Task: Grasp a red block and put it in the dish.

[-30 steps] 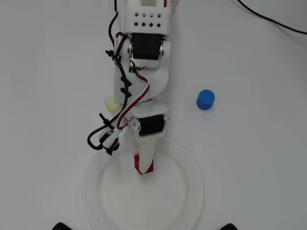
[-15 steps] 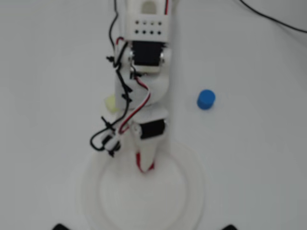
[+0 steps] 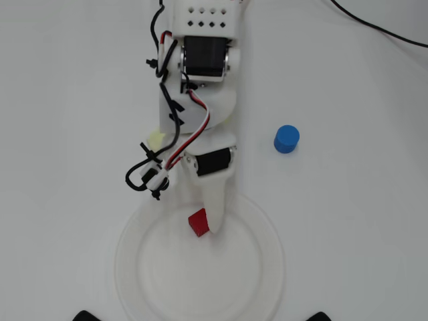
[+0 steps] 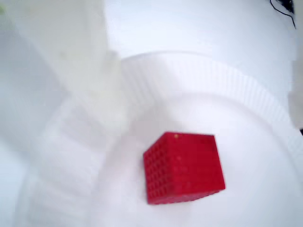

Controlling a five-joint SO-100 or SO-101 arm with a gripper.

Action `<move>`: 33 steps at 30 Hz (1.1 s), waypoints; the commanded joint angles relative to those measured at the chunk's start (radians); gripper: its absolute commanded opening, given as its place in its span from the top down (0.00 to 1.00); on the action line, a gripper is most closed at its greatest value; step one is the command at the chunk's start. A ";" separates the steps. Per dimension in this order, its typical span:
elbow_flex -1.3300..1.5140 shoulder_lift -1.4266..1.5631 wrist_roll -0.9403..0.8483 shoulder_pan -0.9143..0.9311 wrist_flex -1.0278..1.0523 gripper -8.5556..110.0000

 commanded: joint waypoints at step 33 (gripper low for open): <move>1.241 1.963 0.146 0.012 0.437 0.63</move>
